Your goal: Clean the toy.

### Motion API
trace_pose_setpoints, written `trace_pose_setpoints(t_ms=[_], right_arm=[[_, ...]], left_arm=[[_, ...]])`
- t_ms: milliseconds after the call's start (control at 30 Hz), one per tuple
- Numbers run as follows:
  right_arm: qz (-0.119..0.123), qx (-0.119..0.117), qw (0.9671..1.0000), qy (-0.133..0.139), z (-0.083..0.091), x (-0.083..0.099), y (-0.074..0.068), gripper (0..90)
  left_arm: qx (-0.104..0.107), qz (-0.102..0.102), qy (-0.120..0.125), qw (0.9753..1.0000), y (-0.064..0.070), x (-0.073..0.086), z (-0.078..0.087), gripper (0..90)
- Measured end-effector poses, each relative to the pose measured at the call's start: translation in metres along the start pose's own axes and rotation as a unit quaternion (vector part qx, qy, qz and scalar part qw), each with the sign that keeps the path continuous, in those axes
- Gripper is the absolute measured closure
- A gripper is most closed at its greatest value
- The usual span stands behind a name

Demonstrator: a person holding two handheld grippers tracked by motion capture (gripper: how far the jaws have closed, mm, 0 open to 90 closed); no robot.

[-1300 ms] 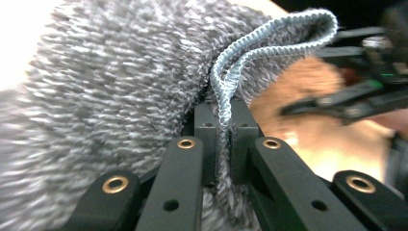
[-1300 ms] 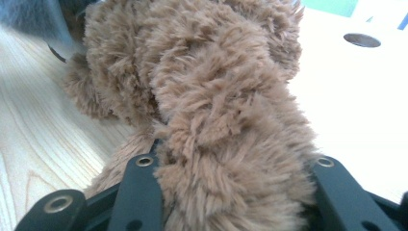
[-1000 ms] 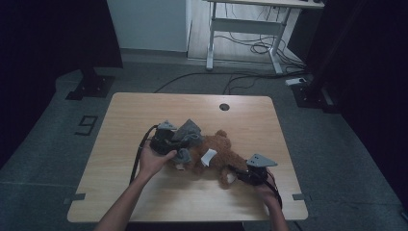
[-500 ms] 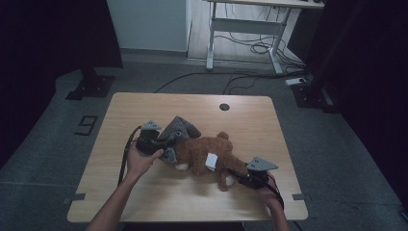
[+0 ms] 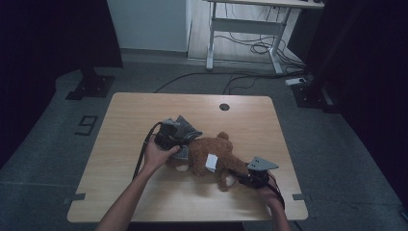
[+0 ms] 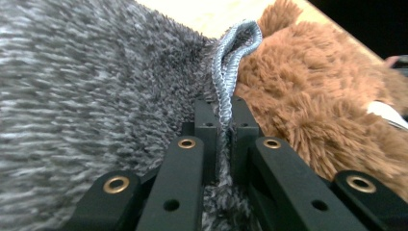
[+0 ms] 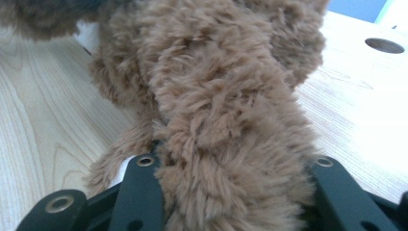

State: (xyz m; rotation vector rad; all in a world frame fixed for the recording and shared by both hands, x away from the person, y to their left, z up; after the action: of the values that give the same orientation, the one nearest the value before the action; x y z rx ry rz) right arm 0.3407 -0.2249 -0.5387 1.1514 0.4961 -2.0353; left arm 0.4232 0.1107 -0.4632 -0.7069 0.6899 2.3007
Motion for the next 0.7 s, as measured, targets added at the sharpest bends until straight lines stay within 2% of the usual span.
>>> trace_pose_setpoints(t_ms=[100, 133, 167, 300, 400, 500, 567, 667, 700], right_arm=[[-0.006, 0.002, 1.0, -0.001, 0.002, 0.0, -0.001, 54.7], [-0.009, 0.0, 1.0, -0.003, 0.002, -0.001, -0.001, 52.5], [-0.014, -0.004, 0.9999, -0.005, 0.004, -0.002, -0.001, 46.9], [-0.045, -0.033, 0.9984, -0.011, 0.012, -0.011, -0.001, 29.4], [-0.054, -0.051, 0.9972, 0.002, 0.02, -0.023, -0.004, 22.6], [-0.05, -0.058, 0.9971, -0.001, 0.018, -0.036, -0.013, 21.2], [-0.04, -0.069, 0.9967, -0.013, 0.014, -0.042, -0.021, 21.5], [-0.021, -0.103, 0.9935, -0.044, 0.004, -0.045, -0.035, 30.4], [-0.014, -0.106, 0.993, -0.051, 0.001, -0.044, -0.04, 31.9]], left_arm=[[0.011, -0.001, 0.003, 0.9999, 0.002, 0.012, 0.003, 85.2], [0.012, -0.007, 0.005, 0.9999, 0.005, 0.017, 0.005, 85.2], [0.012, -0.01, 0.005, 0.9999, 0.007, 0.02, 0.007, 85.2], [0.014, -0.016, 0.013, 0.9997, 0.013, 0.034, 0.013, 85.2], [0.017, -0.019, 0.025, 0.9994, 0.017, 0.045, 0.016, 85.2], [0.022, -0.021, 0.035, 0.9989, 0.021, 0.057, 0.02, 85.2], [0.025, -0.021, 0.037, 0.9988, 0.024, 0.063, 0.023, 85.2], [0.028, -0.025, 0.037, 0.9986, 0.027, 0.074, 0.028, 85.1], [0.023, -0.027, 0.037, 0.9987, 0.029, 0.079, 0.031, 85.2]])
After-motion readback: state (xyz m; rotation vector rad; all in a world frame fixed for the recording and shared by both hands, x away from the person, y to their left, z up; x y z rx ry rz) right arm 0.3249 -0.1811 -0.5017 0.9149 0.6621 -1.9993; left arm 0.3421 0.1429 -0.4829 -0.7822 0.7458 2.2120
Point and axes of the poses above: each handheld gripper's, and its own axes: z roughly backward along the jaws, x roughly out of its underside, y roughly to its right, the point moved 1 cm from there along -z, roughly forward along the jaws, and after that the axes turned 6 degrees about -y, right-handed, at the moved point
